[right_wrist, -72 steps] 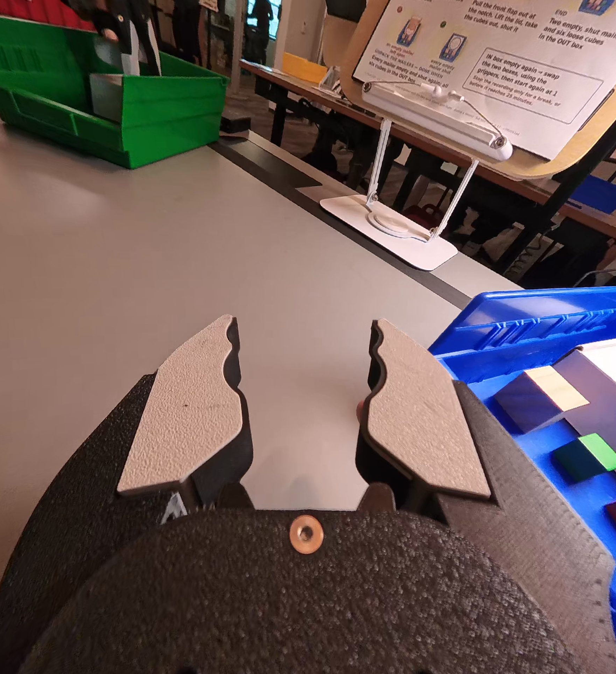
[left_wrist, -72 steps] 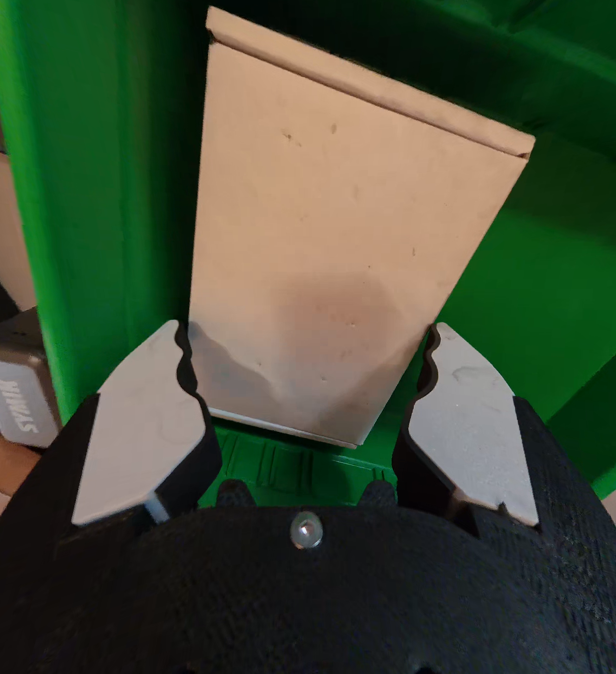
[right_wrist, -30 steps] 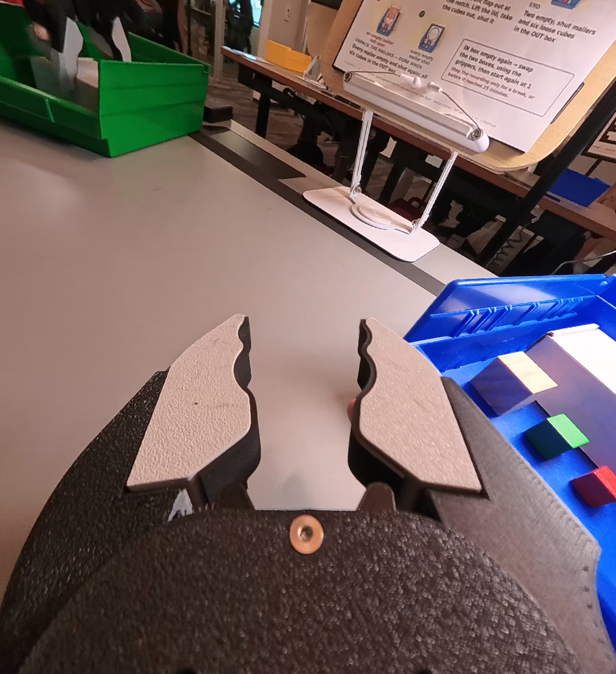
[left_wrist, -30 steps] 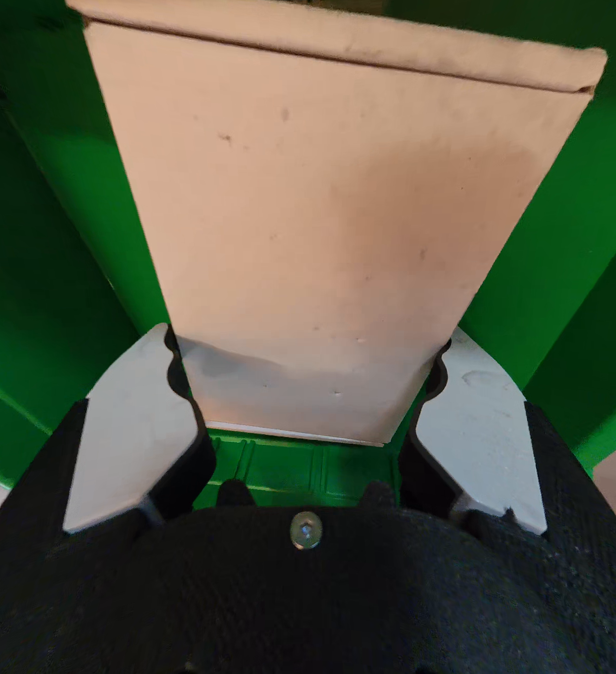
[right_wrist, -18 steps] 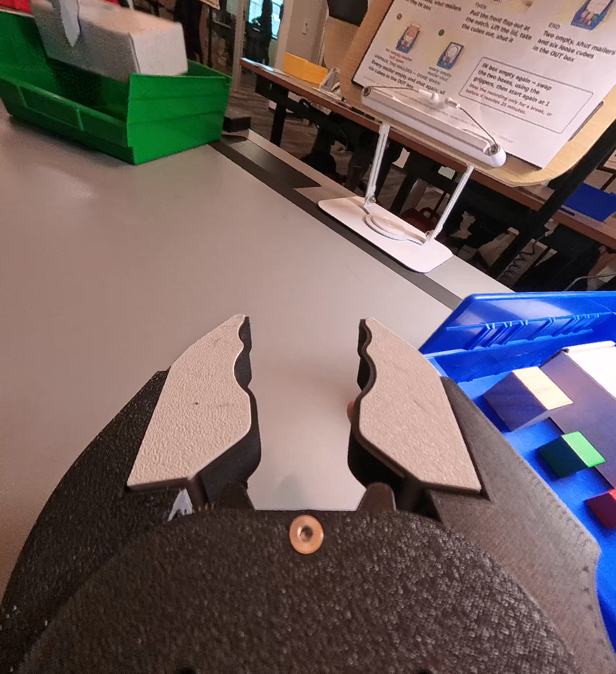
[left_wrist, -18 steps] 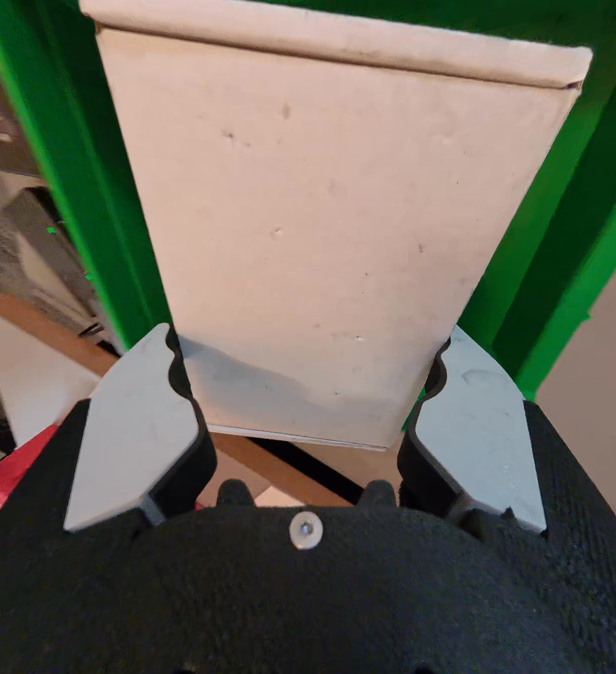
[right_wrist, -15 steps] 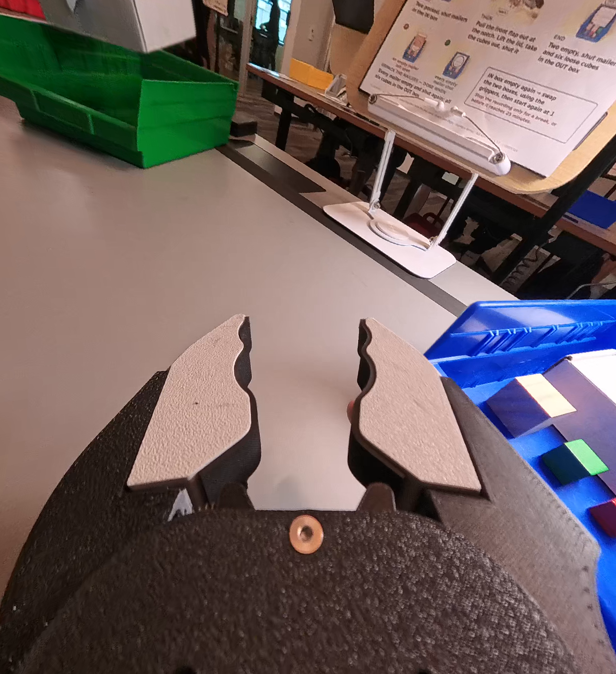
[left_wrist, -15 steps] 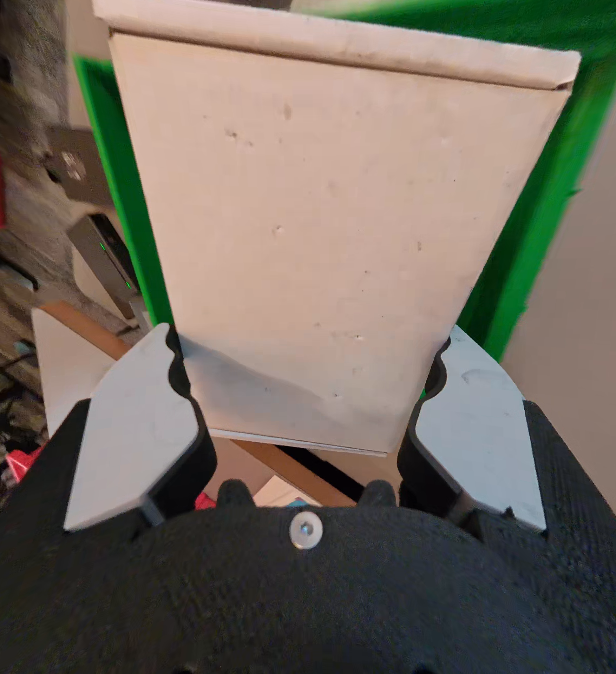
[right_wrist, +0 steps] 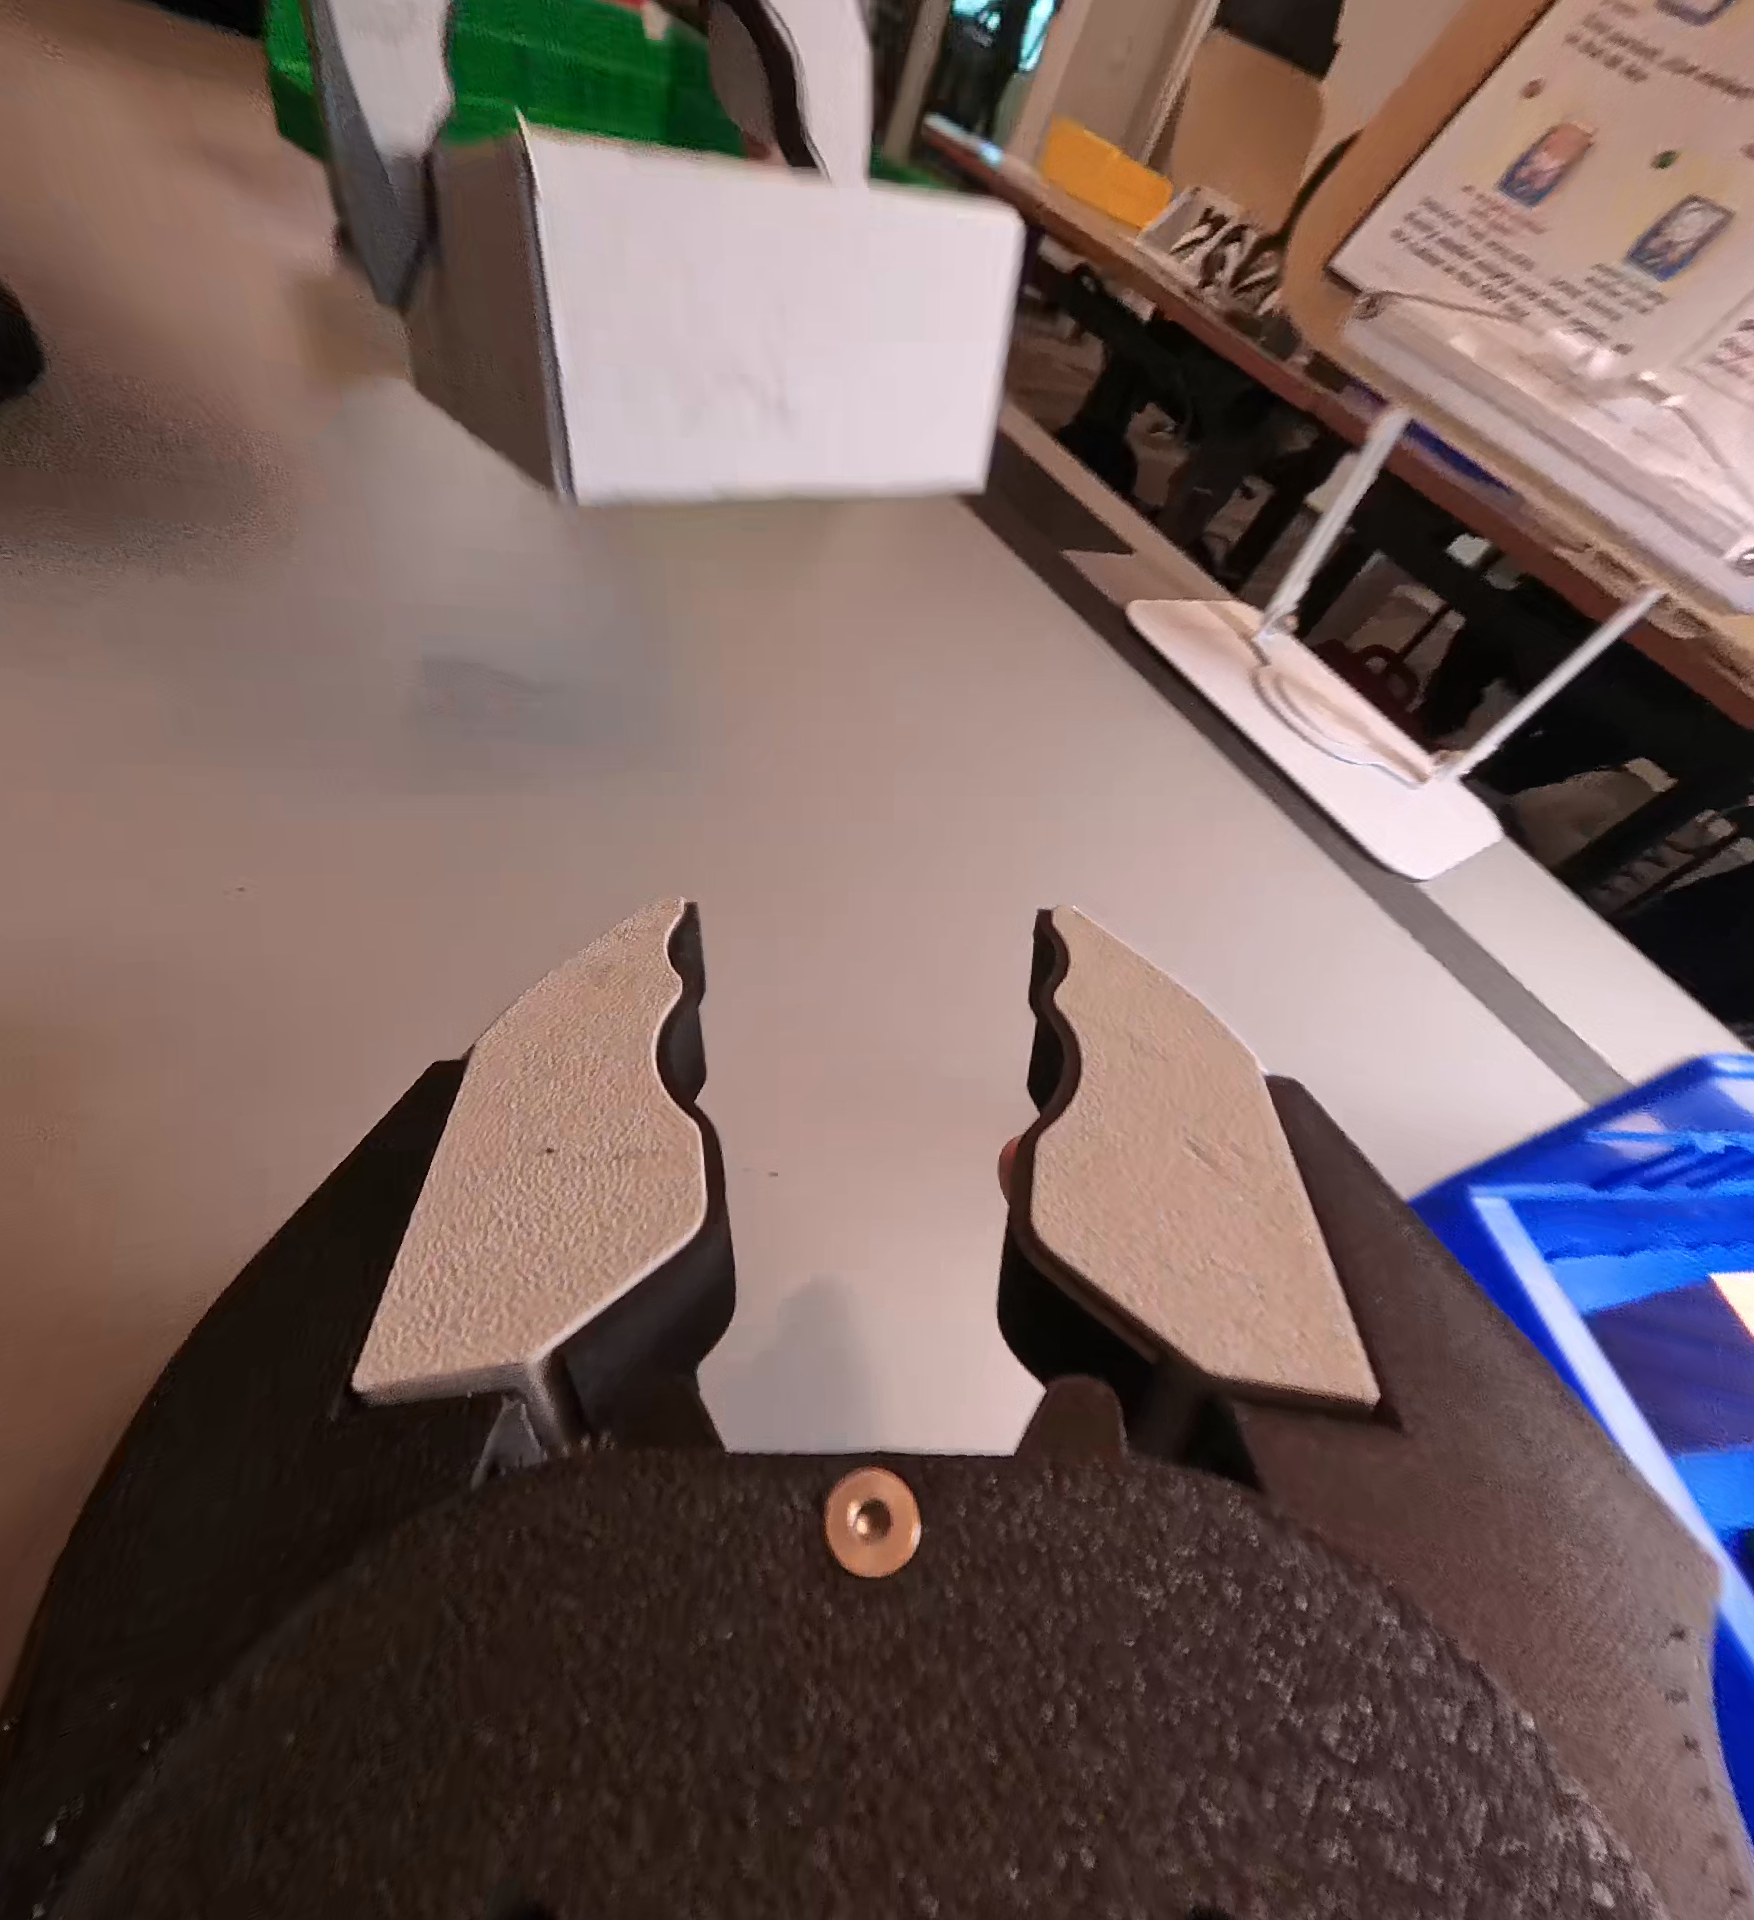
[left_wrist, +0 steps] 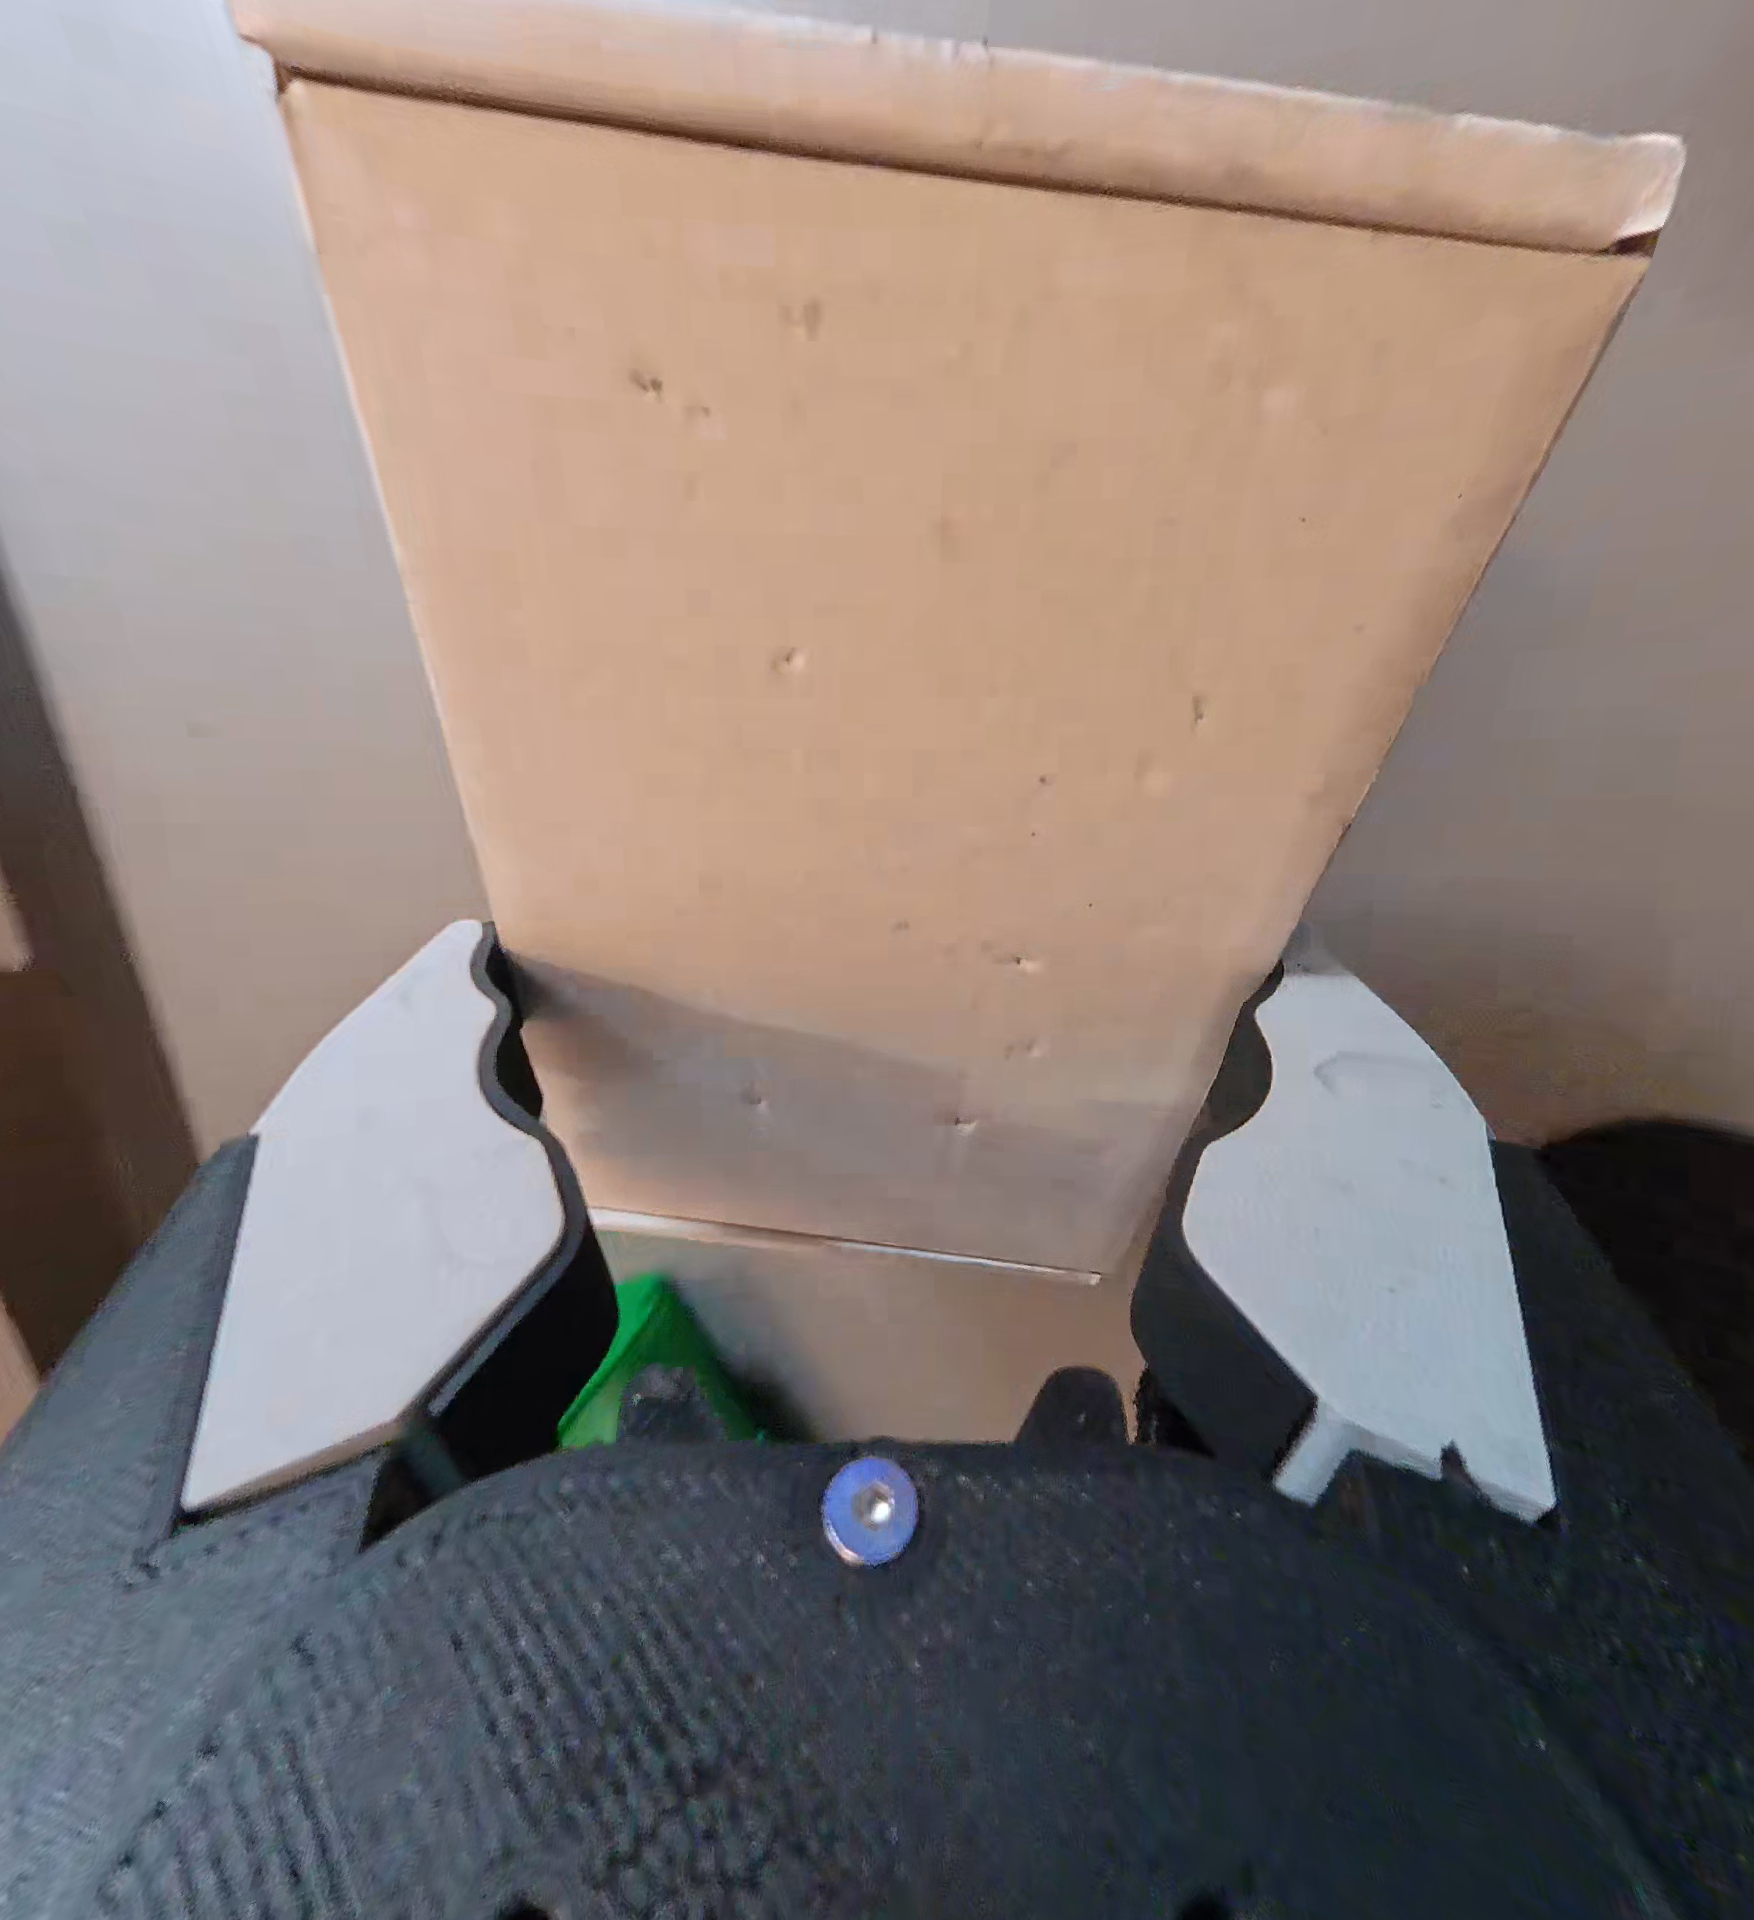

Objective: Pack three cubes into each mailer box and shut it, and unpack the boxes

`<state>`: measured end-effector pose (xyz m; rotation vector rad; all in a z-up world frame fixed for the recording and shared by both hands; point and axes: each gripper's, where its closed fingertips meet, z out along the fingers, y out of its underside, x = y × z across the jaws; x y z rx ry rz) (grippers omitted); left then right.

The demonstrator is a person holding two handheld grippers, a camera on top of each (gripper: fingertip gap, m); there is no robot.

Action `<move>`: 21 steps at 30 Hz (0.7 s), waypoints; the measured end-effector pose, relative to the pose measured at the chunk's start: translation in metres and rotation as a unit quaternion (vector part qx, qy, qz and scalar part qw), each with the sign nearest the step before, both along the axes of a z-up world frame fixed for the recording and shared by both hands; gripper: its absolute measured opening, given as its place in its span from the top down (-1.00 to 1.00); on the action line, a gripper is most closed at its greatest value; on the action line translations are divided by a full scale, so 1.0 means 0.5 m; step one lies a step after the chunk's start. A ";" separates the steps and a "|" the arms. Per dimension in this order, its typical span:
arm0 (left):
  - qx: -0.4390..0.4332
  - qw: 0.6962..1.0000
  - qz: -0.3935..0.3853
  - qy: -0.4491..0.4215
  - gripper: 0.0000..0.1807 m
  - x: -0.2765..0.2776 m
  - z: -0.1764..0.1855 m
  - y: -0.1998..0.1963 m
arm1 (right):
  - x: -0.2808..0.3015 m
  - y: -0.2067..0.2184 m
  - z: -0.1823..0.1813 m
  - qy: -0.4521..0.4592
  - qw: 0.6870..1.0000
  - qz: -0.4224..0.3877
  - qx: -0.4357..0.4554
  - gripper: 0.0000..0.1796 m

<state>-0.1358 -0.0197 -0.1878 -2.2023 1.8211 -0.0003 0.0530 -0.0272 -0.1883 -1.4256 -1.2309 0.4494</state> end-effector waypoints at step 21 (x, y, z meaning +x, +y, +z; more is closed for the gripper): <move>-0.003 0.963 0.072 -0.260 -0.17 0.143 -0.029 -0.069 | -0.026 -0.029 -0.052 -0.110 0.994 0.017 -0.019 0.34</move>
